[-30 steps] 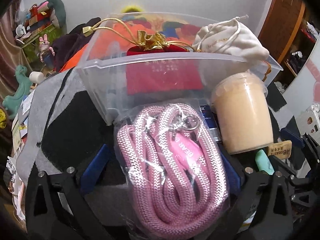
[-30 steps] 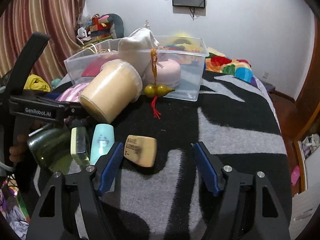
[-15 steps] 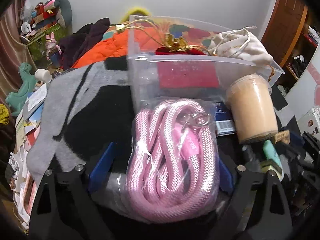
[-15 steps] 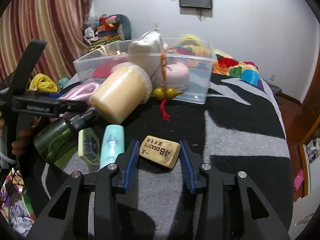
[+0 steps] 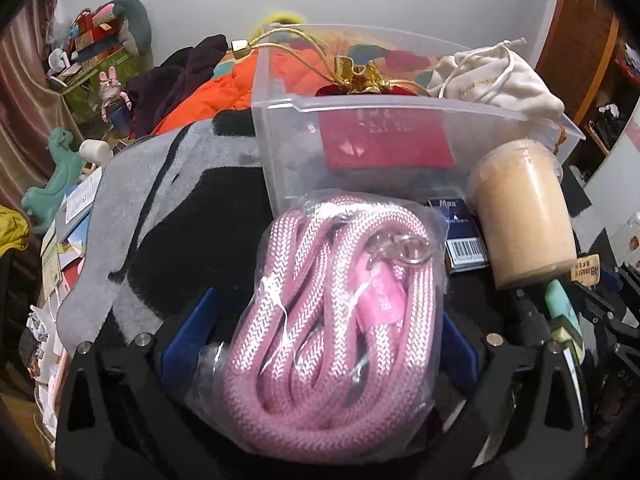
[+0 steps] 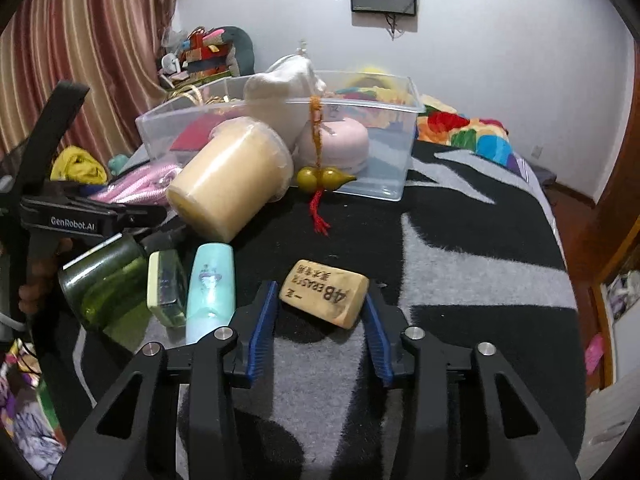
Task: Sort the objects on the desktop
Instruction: 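Carry the eraser into the box and open right tool while left tool carries the rope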
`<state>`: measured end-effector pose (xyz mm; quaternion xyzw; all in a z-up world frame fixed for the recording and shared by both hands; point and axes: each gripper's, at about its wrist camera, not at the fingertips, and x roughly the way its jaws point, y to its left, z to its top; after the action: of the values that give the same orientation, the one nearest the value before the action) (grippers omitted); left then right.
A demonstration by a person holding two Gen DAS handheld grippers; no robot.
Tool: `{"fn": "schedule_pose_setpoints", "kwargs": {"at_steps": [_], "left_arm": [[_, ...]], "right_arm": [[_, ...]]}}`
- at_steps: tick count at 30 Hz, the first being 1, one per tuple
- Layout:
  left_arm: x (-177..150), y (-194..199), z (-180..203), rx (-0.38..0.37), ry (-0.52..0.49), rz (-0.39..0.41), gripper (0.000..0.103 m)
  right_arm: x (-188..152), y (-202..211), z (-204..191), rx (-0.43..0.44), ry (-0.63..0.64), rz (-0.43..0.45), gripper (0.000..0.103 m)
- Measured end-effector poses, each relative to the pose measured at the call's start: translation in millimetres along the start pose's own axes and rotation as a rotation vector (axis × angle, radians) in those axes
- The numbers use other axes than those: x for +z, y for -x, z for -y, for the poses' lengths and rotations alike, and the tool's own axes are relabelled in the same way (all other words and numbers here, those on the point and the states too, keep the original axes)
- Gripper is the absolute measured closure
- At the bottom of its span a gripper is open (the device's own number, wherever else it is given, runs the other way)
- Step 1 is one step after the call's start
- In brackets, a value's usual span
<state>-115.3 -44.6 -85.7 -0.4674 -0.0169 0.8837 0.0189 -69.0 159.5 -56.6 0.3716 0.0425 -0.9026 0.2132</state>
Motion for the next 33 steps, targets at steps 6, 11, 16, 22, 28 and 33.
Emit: {"fn": "schedule_pose_setpoints", "kwargs": {"at_steps": [6,11,16,22,28,33], "left_arm": [[-2,8,4,-0.015,-0.024,0.045,0.032],[-8,17,13,0.021,-0.07,0.081,0.039],[-8,24,9,-0.006,-0.042,0.087,0.041],[-13,37,-3,-0.055,0.018,0.085,0.043],[-15,57,-12,-0.07,0.056,0.114,0.043],[-9,75,-17,-0.079,0.069,0.159,0.043]], "right_arm": [[2,6,10,0.009,-0.05,0.01,0.067],[6,12,18,0.029,-0.093,0.03,0.067],[9,16,24,0.065,-0.129,0.04,0.067],[13,15,25,0.07,-0.133,0.041,0.067],[18,18,26,0.072,-0.123,0.05,0.067],[28,23,23,0.066,-0.1,0.069,0.067]]}}
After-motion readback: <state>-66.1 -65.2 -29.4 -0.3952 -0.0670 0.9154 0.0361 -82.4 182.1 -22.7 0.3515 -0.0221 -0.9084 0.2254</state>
